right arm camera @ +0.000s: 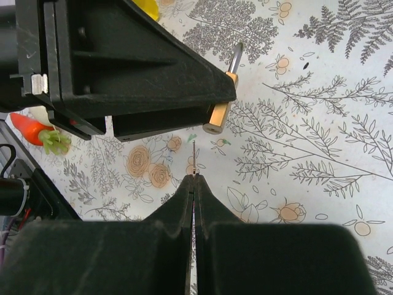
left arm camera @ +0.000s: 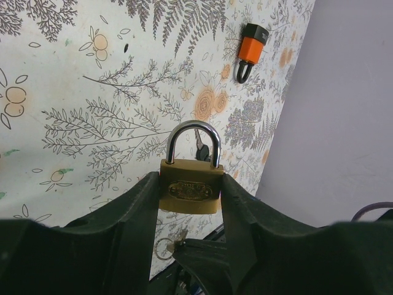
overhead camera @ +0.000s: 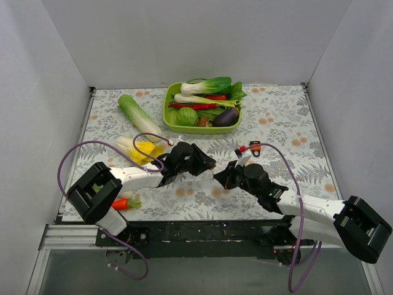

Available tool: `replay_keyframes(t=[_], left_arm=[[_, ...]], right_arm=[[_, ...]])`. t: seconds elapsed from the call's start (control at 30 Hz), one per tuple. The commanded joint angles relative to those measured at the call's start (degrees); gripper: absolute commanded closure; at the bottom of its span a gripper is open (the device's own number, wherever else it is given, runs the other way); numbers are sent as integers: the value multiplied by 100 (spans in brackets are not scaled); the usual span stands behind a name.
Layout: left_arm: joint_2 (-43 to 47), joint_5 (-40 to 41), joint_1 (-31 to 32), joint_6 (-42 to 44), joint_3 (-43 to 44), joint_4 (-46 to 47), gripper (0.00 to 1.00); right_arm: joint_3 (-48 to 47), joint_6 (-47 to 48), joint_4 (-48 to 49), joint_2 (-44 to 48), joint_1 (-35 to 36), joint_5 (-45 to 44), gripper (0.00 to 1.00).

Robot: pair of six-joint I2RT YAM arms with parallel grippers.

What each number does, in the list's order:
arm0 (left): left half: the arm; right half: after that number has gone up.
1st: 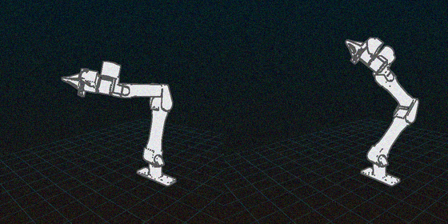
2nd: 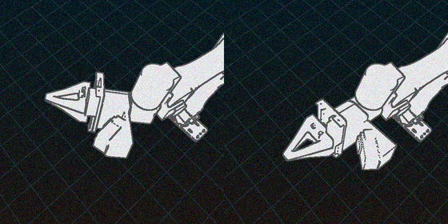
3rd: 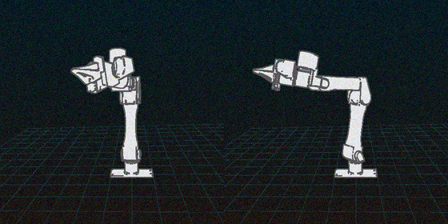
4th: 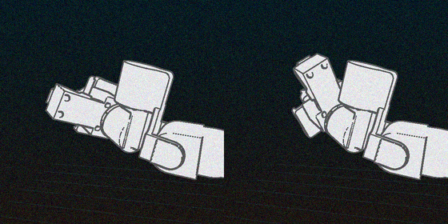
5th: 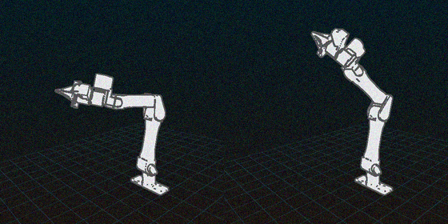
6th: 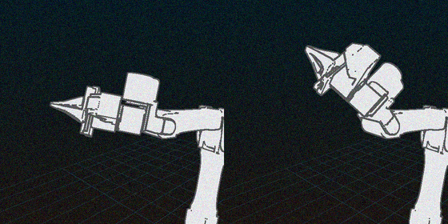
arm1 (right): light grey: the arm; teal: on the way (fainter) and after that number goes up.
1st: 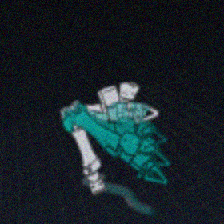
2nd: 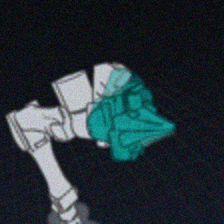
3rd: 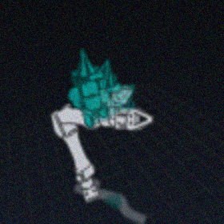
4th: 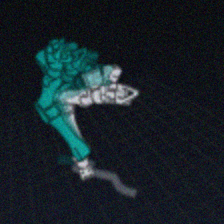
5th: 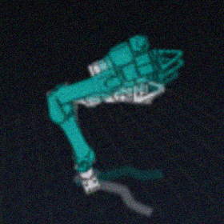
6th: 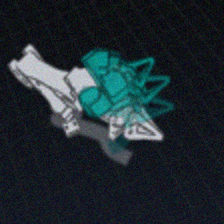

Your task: Unlock with the key

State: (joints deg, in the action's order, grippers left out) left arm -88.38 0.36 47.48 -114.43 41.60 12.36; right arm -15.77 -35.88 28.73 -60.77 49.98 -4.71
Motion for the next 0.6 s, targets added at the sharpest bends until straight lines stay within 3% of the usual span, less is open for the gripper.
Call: replay_keyframes(t=[0.0, 0.57], left_arm=[[233, -10, 33, -1187, -29, 135, 100], [339, 52, 33, -1151, -65, 56, 100]], right_arm=[[-286, 125, 142, -22, -102, -162, 99], [-488, 213, 185, -277, -383, 225, 99]])
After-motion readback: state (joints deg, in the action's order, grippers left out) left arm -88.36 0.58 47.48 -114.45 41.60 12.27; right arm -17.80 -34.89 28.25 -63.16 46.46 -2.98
